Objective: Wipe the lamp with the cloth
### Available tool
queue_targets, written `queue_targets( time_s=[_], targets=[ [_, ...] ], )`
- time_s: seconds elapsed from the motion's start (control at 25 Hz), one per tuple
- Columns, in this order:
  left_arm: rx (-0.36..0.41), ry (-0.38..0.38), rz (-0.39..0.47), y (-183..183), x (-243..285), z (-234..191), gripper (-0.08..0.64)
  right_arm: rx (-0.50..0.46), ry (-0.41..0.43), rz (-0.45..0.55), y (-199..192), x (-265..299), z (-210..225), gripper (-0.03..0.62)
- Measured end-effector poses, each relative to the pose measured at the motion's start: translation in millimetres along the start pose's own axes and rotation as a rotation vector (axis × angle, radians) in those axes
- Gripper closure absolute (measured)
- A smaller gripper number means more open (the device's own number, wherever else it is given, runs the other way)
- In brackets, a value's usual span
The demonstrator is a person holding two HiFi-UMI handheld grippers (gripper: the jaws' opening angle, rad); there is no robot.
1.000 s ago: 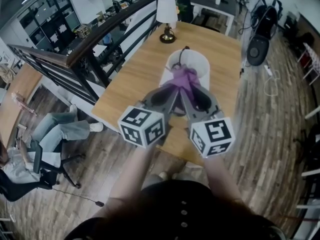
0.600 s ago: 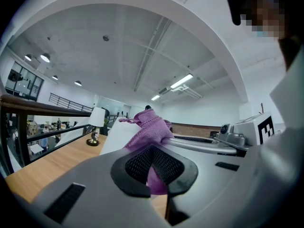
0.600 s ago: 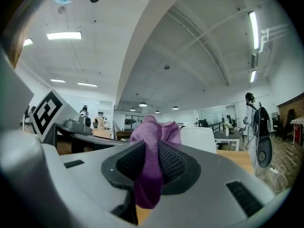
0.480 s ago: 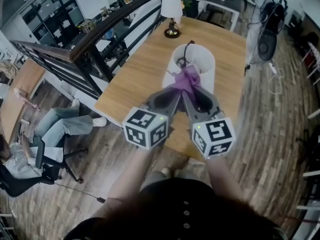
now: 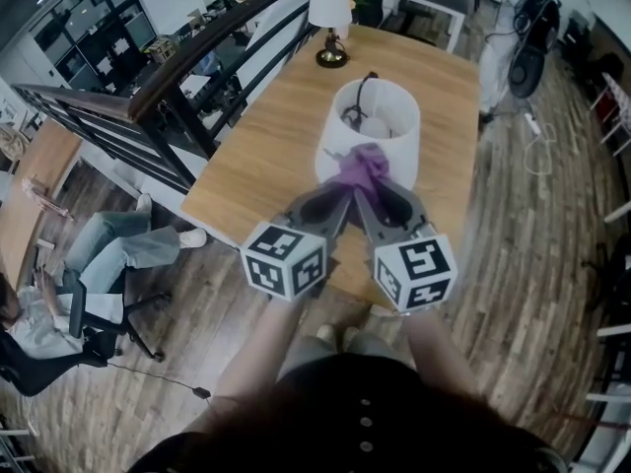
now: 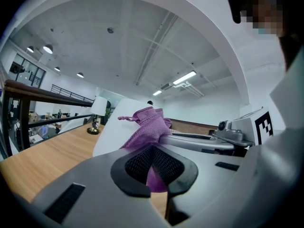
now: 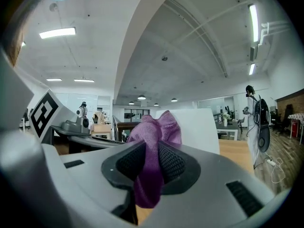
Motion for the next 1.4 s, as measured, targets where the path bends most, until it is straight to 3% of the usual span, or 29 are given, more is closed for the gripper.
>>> queue_targets(
  time_s=[0.44,1.4],
  targets=[
    [-0.042,-0.017,-0.038,-18.5,8.2,-6.7,0.55,0.013,0.005,-0.06,-20.7,6.6,-1.6,0.506],
    [-0.128,0.031,-0.135,-59.4,17.9,-9.2,0.551,0.04,0.029,-0.13,-67.7,16.8,-5.9,0.506]
  ],
)
Point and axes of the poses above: the fingertips, and each gripper's own axes: x forward along the fingers, z to its right, y out of its top, the point moved 7 cm from there along -x, backward along the fingers, and after that the axes turned 14 degrees about -z, right-handed, at the moved point
